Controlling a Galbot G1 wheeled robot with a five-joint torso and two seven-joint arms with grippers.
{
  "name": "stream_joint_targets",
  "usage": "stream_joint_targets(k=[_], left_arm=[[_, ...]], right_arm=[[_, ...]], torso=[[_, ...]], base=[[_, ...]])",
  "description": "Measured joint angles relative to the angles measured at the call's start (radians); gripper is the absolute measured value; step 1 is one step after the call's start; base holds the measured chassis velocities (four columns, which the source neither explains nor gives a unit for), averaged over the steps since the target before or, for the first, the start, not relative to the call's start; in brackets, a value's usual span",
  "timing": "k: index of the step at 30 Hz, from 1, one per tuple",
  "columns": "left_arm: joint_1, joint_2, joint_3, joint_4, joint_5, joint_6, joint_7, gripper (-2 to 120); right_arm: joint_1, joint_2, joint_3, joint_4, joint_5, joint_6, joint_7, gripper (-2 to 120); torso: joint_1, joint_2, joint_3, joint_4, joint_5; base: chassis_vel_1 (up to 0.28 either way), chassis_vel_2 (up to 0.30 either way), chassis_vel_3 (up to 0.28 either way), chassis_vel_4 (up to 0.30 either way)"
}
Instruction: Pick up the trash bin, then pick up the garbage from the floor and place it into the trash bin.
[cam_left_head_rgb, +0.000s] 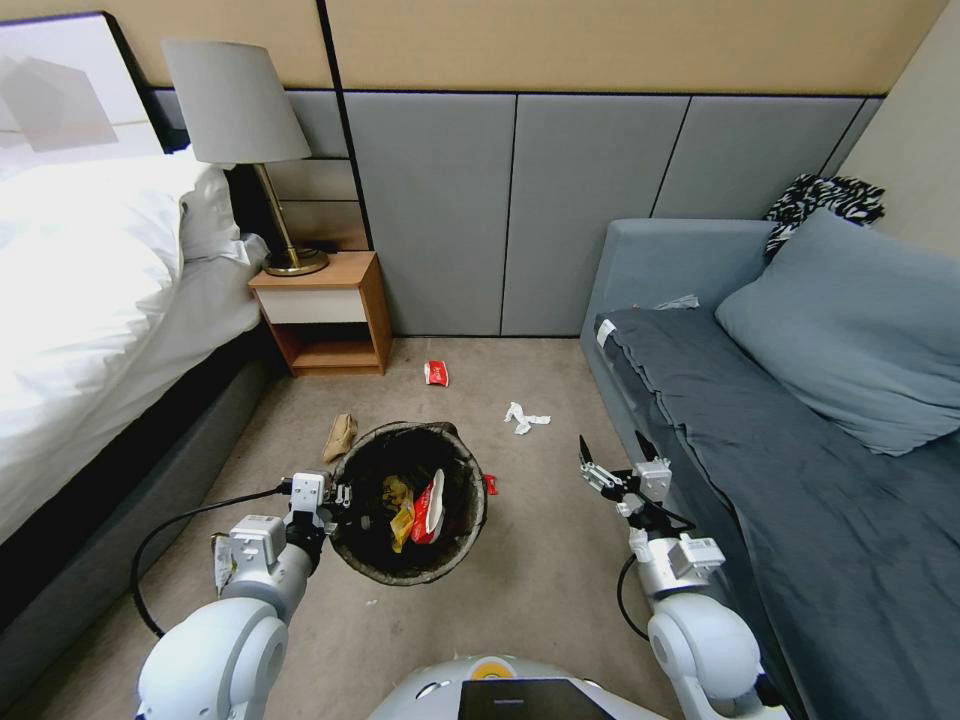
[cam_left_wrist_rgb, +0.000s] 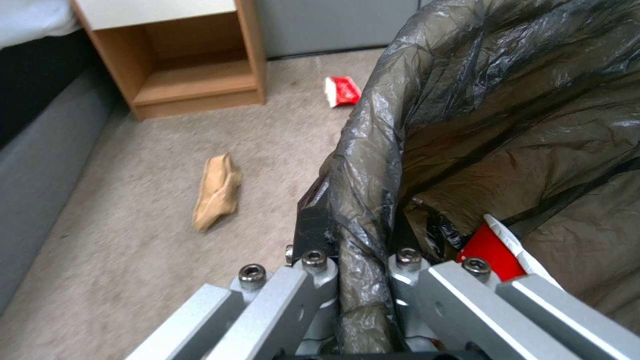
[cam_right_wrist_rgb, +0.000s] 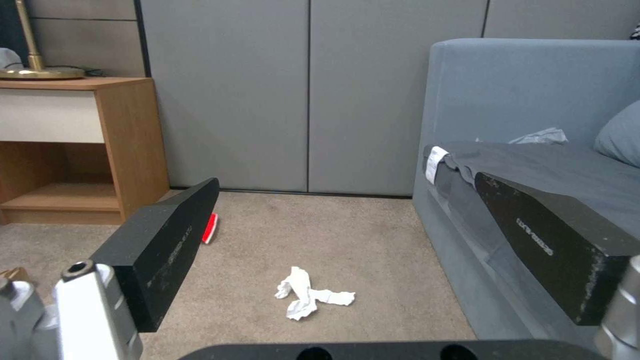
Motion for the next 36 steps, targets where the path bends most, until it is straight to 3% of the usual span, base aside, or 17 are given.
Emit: stream_joint_targets(k=[12,36], left_arm=[[0.053,-0.019,-0.114,0.000,-0.009,-0.033,0.053,1],[0.047,-0.015,-0.122,0.000,-0.015,-0.032,0.054,1]], right_arm=[[-0.039,0.005,-0.002,-0.013,0.000,0.040,0.009,100],[-0.055,0.018,-0.016,-0.027,-0.001,0.065,0.013,100]], torso=[[0.000,0.000,0.000,0.0000,0.0000],[0.000,0.000,0.000,0.0000,0.0000]], base=[[0.000,0.000,0.000,0.000],[-0.012,0.009,0.012,-0.009]])
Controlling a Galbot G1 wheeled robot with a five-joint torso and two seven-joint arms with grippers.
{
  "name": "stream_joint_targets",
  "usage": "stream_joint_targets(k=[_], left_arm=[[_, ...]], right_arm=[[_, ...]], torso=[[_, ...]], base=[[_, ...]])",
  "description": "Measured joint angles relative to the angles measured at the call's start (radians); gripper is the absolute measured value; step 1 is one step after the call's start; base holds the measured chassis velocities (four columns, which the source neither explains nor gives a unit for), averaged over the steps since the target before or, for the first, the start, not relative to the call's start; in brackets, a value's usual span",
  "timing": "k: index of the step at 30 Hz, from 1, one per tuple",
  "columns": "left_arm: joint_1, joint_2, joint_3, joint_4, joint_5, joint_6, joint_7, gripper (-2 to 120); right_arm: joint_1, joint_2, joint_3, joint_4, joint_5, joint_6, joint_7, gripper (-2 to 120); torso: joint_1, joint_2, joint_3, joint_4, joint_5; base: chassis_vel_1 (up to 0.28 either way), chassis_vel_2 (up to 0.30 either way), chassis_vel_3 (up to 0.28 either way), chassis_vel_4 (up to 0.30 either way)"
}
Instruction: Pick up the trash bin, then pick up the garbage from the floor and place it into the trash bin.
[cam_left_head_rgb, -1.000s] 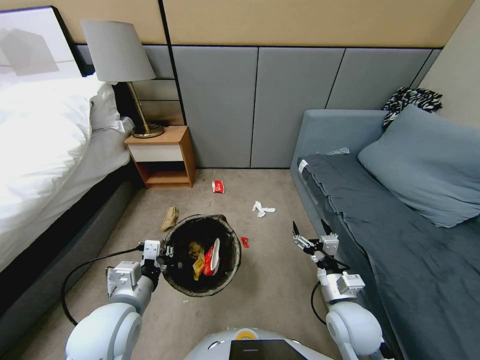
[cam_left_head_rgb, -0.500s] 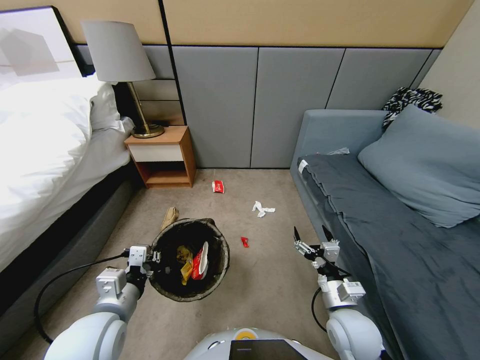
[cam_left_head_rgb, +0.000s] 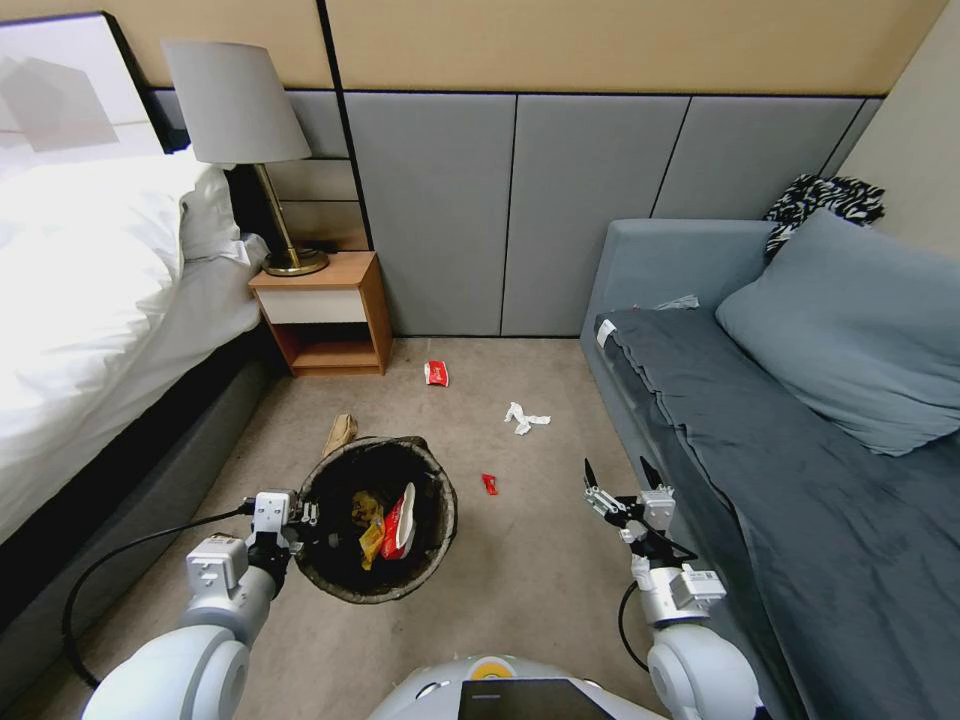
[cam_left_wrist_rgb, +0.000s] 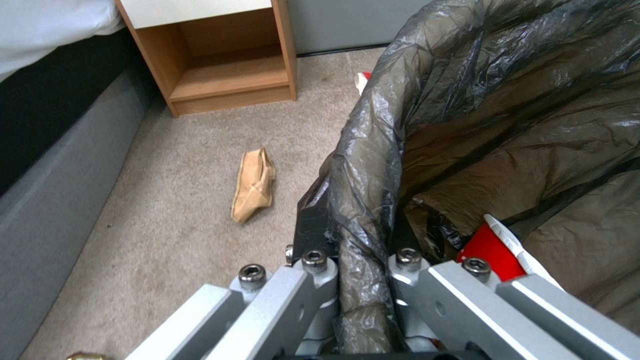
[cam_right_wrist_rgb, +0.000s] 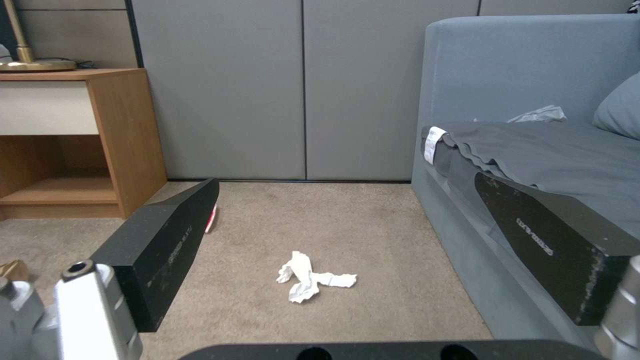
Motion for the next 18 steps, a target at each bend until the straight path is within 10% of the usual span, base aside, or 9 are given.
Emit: stream_joint_targets(k=[18], left_arm=[[0.000,-0.002,0.011,0.000,0.008,0.002,-0.003,1]], right_arm=[[-0.006,0.000,-0.004,-0.004,-0.002,0.014,0.003,100]], torso=[[0.000,0.000,0.000,0.0000,0.0000]], base=[[-0.106,0.108,0.109,-0.112]])
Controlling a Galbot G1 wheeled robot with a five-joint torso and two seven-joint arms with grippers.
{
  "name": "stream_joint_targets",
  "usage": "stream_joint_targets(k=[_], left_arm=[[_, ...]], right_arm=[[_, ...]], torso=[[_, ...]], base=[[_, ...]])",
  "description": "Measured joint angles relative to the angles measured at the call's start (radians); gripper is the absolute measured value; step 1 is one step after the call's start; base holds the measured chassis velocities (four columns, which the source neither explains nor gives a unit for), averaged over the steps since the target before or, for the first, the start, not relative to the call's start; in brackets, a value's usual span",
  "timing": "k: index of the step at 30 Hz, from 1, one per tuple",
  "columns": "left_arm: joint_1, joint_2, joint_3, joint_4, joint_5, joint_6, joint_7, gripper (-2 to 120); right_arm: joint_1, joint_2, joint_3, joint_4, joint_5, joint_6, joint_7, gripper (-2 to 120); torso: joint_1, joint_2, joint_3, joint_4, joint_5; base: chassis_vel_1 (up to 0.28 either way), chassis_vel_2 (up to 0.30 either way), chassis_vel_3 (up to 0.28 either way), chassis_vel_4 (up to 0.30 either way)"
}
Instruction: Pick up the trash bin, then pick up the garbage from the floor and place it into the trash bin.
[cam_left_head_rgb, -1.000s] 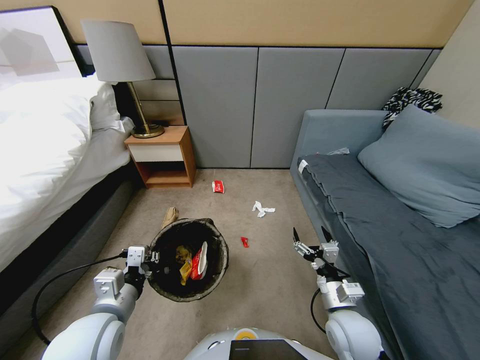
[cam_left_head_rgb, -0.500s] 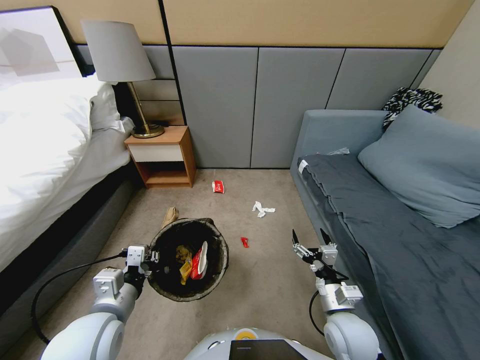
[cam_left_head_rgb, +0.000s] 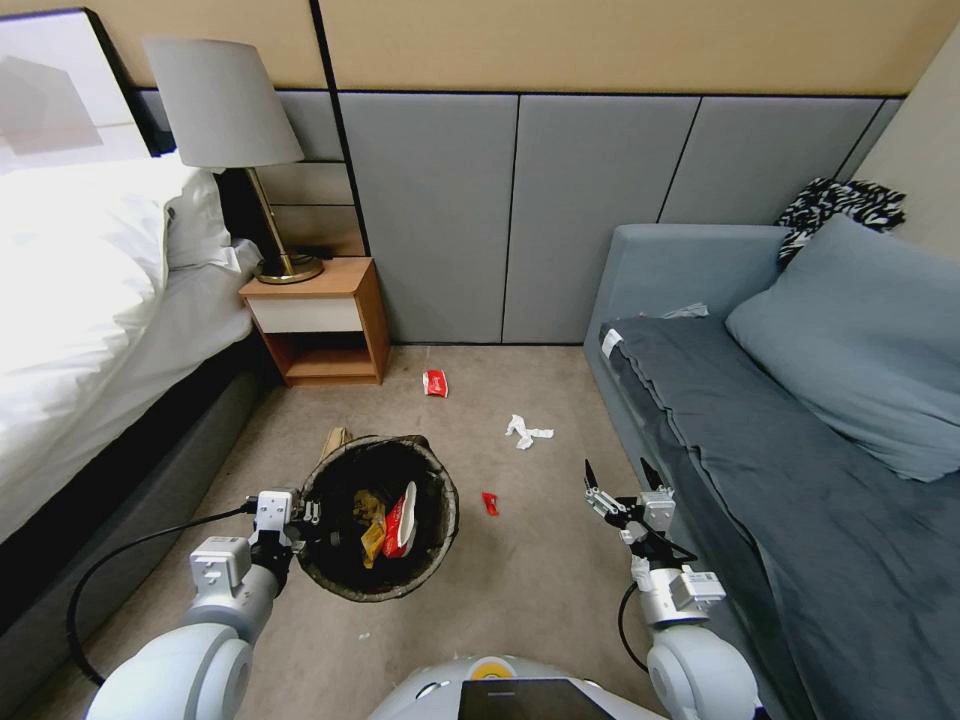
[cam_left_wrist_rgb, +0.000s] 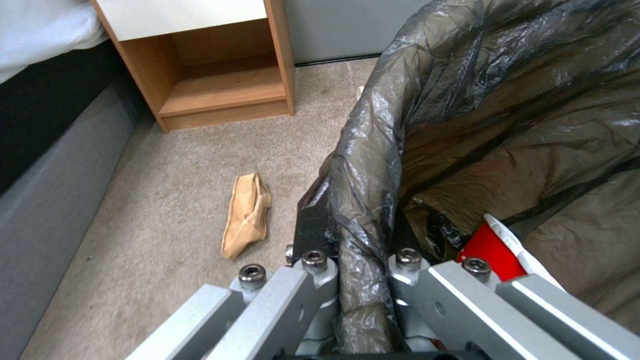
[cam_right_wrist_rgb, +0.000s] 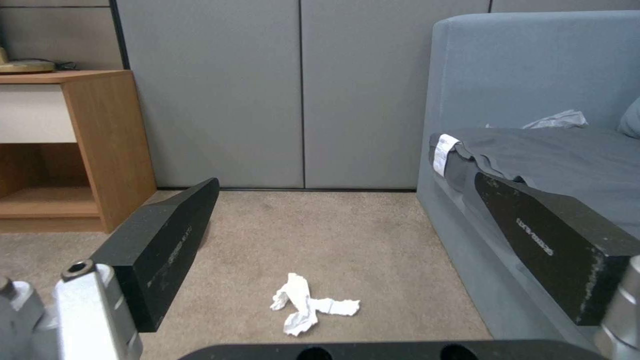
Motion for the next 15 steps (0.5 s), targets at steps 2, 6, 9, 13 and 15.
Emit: stream_joint_targets(k=[2,6,9,13,15], left_arm=[[0.000,0.000,0.000,0.000,0.000,0.000,0.000,1],[0.002,-0.001,0.000,0.000,0.001,0.000,0.000,1],[0.004,-0.002,0.000,0.000,0.001,0.000,0.000,1],[0.004,-0.002,0.000,0.000,0.001,0.000,0.000,1],[0.004,-0.002,-0.001,0.000,0.000,0.000,0.000,1]], right_arm=[[-0.001,0.000,-0.001,0.000,-0.001,0.001,0.000,100],[-0.004,0.000,-0.004,-0.001,-0.004,0.005,0.000,100],[-0.006,0.000,-0.005,-0.001,-0.005,0.006,0.000,100],[-0.002,-0.007,-0.006,-0.004,0.002,0.017,-0.018,100],[0.002,-0.010,-0.006,-0.009,0.004,0.017,-0.021,100]], torso=[[0.000,0.000,0.000,0.0000,0.0000],[0.000,0.000,0.000,0.0000,0.0001],[0.000,0.000,0.000,0.0000,0.0000],[0.000,0.000,0.000,0.0000,0.0000],[0.000,0.000,0.000,0.0000,0.0001]], base=[[-0.090,0.087,0.098,-0.076],[-0.099,0.090,0.102,-0.116],[-0.114,0.109,0.124,-0.120],[-0.107,0.108,0.104,-0.102],[-0.081,0.096,0.086,-0.073]])
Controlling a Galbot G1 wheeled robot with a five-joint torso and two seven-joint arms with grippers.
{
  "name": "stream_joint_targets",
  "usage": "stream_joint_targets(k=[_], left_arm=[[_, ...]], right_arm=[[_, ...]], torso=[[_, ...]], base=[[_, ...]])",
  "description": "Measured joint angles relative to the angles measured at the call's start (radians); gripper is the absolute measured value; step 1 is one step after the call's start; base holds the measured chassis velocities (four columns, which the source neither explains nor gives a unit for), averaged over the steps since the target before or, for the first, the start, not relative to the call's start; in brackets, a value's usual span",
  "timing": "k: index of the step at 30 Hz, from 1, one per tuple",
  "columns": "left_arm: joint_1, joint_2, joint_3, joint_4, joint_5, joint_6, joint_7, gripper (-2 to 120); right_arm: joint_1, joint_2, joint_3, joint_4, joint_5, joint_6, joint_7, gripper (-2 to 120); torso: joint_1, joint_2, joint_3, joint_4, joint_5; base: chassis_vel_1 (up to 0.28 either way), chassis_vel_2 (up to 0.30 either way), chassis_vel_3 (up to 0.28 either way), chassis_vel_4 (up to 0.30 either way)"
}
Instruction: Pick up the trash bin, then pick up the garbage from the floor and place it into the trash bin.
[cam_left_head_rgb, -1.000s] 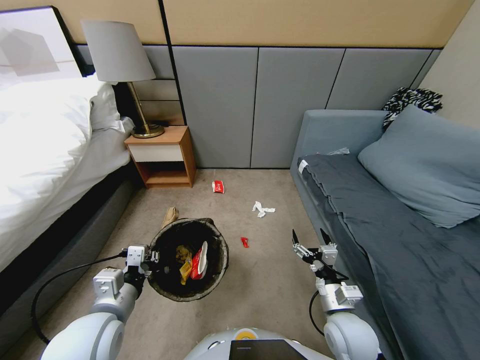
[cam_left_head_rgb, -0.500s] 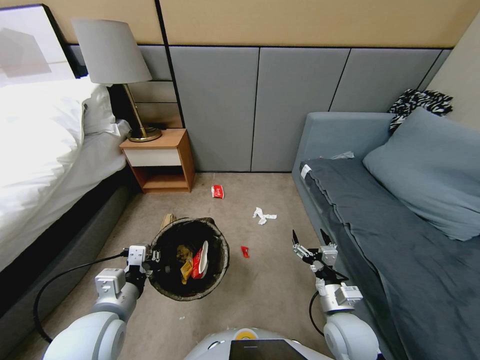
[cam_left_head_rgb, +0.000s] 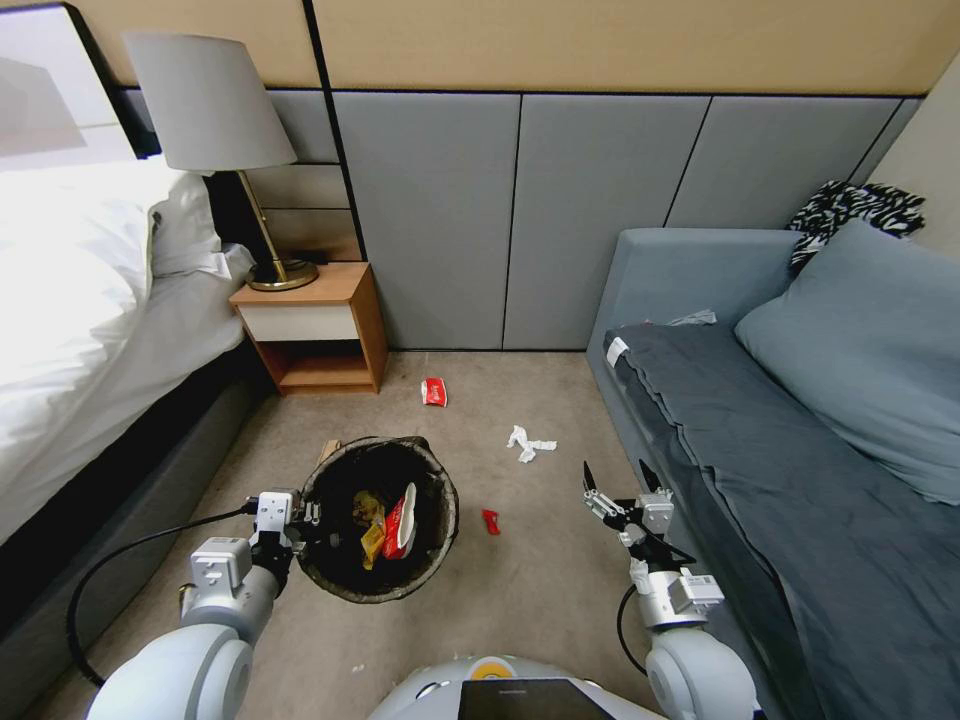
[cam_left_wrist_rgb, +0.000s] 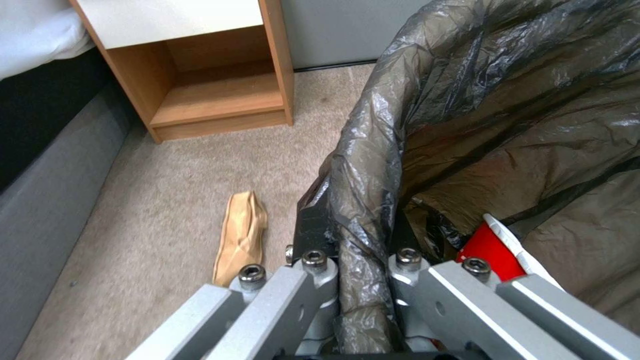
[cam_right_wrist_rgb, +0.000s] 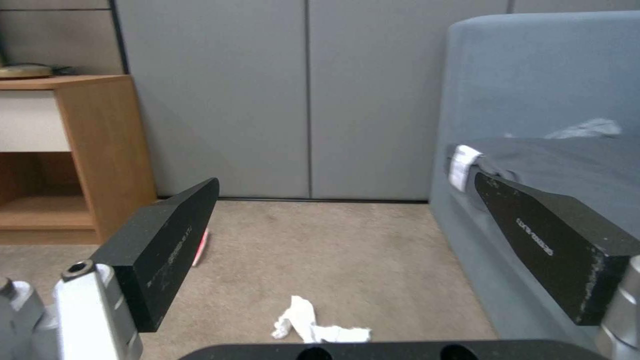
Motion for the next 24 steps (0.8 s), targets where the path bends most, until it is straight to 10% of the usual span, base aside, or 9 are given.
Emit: stream_joint_targets(k=[24], left_arm=[[-0.007,0.014,0.026,0.000,-0.001,0.015,-0.009,1]], right_arm=[[0.210,-0.153,-0.134,-0.284,0.134,-0.202,-0.188,100]], torso=[[0.000,0.000,0.000,0.0001,-0.0001]], base=[[-0.001,0.002,0.002,-0.003]])
